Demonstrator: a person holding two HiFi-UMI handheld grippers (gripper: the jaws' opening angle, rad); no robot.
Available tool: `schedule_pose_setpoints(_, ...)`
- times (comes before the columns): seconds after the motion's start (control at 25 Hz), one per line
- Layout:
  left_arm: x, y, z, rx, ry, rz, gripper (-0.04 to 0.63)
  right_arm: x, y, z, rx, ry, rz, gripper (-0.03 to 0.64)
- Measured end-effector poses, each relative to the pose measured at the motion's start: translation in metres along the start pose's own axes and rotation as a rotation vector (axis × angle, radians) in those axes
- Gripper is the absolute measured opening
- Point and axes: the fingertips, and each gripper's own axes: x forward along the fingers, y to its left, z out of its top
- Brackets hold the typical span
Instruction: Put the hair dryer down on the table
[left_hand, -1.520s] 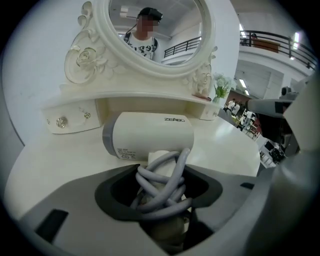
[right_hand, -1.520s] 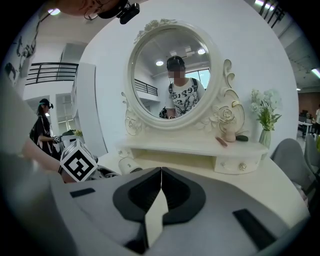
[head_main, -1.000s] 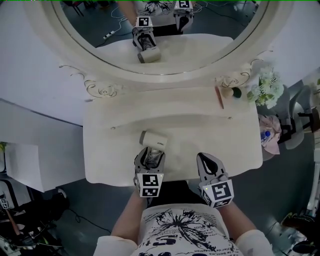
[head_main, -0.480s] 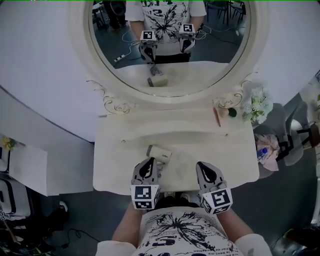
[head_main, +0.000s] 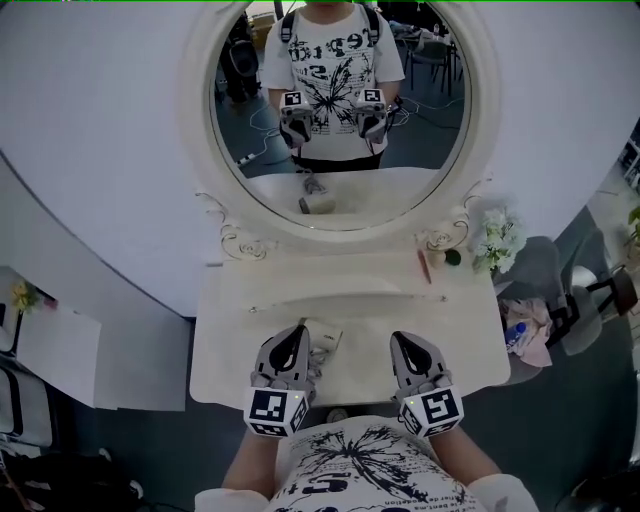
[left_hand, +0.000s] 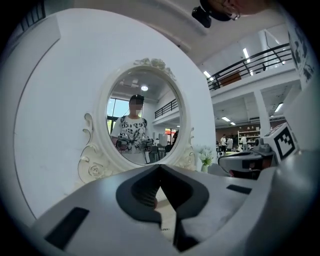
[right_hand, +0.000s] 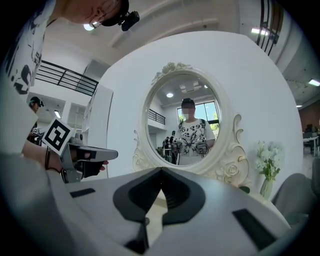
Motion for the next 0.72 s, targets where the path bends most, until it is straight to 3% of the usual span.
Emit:
schedule_pose_setpoints(0.24, -0.006, -0.009, 0.023, -0.003, -0.070, -0.044, 0.021, -0.002, -0.001, 0.016, -0.031, -0.038, 0.002, 0.018)
schedule_pose_setpoints(0.72, -0.013, -0.015, 0.024, -0.009, -0.082, -0.032, 0.021, -0.012, 0.001, 0.015, -0.036, -0.032, 0.012, 0.018)
